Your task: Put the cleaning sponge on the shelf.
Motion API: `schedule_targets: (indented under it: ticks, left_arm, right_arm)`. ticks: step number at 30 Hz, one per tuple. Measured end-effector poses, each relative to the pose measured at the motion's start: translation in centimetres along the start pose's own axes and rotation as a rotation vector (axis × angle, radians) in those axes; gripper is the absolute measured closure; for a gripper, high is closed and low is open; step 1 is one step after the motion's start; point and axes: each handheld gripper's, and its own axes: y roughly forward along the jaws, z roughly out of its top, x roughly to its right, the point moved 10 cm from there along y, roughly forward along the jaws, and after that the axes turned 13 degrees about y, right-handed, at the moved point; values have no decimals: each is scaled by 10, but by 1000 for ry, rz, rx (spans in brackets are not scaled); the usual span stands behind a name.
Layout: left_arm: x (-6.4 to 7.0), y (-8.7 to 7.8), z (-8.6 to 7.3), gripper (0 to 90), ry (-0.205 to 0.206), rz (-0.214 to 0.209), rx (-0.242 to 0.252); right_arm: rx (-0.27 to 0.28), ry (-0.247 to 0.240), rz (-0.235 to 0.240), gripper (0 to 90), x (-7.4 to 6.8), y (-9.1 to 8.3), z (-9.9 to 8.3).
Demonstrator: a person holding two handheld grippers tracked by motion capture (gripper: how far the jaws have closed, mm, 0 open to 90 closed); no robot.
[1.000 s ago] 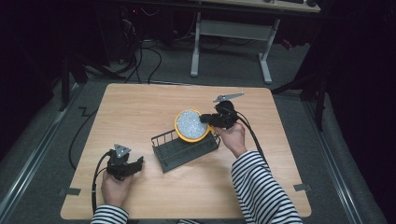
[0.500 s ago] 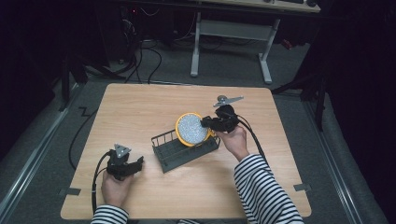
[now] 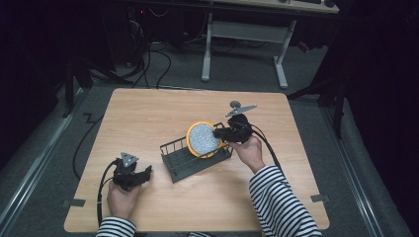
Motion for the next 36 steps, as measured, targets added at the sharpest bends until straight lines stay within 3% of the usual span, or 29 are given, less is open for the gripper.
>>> schedule_targets:
  ticks: [11,16,19,26,29,36]
  left_arm:
    - [0,0,0,318,0,0,0]
    - [0,0,0,317,0,0,0]
    - [0,0,0,318,0,0,0]
    - [0,0,0,317,0,0,0]
    - [0,0,0,318,0,0,0]
    - [0,0,0,318,-1,0,0]
  right_arm:
    - [-24,-9,-10,791,1,0,-8]
    - [-6,3,-13,583,1,-6,-6]
    - [6,5,-20,555,0,-9,-4]
    - [85,16,-36,538,3,-34,5]
    - [131,27,-44,538,7,-52,7]
    - [161,46,-70,542,17,-76,-1]
